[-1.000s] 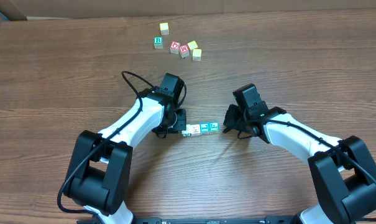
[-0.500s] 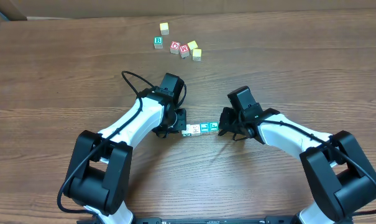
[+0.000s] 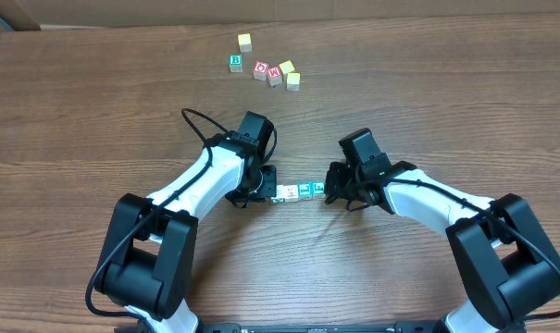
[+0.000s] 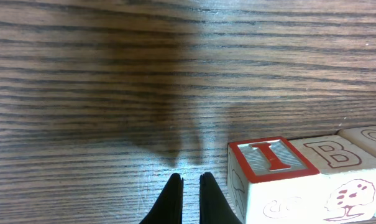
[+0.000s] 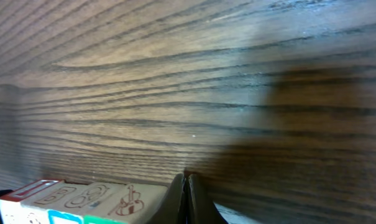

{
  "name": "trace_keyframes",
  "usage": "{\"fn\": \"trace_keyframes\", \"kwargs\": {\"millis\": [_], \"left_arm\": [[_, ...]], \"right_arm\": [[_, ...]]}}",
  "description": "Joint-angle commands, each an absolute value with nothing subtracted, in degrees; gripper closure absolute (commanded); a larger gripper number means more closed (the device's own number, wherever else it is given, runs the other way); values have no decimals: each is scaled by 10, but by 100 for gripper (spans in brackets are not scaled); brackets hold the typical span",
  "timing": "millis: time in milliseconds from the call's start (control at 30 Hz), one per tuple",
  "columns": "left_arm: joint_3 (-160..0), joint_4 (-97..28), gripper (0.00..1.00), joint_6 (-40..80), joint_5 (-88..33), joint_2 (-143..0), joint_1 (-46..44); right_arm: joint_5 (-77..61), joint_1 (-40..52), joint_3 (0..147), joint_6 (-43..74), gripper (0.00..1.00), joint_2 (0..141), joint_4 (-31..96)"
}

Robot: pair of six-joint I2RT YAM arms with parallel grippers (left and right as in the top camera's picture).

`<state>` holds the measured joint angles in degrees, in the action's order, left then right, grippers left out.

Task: Flip 4 blocks

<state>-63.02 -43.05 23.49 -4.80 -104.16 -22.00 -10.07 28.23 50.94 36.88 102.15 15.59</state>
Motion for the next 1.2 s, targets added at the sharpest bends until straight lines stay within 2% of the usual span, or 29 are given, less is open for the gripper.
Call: {"fn": "trace_keyframes", "kwargs": {"millis": [0,233,533,1167], "left_arm": [[-627,-430,96,233,-58,-1047,-218],[-627,-428,96,234,-59,-1047,-218],[-627,-428,96,234,-59,-1047,-218],[-627,-426,95,234,-60,-1047,-218]], "right_arm": [[-91,286,507,359,96,999,159],[-119,287,507,325,96,997,166],[-119,287,507,326,96,959,179],[-91,306,507,330,96,983,198]]}}
